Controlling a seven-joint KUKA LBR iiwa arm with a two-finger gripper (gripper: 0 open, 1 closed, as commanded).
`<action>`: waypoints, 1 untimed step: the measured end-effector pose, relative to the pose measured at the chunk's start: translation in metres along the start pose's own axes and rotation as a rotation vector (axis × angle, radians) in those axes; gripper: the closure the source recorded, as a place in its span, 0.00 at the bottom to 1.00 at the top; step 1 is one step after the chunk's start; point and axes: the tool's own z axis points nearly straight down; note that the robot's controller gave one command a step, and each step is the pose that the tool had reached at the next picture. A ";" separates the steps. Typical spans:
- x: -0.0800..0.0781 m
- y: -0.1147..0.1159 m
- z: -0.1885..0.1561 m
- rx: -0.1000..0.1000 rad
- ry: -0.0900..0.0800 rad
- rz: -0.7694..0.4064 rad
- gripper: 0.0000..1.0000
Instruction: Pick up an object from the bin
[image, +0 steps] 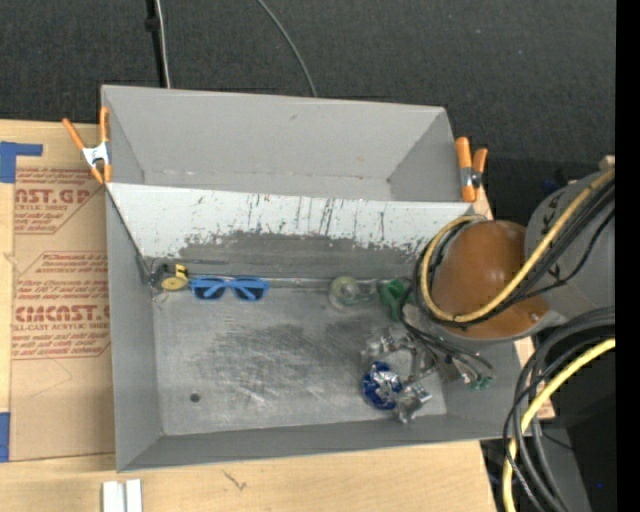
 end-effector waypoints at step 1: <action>0.004 -0.006 0.002 0.003 -0.009 -0.195 0.00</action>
Offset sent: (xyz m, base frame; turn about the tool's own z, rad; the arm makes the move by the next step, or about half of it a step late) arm -0.0061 -0.0093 -0.0037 -0.1948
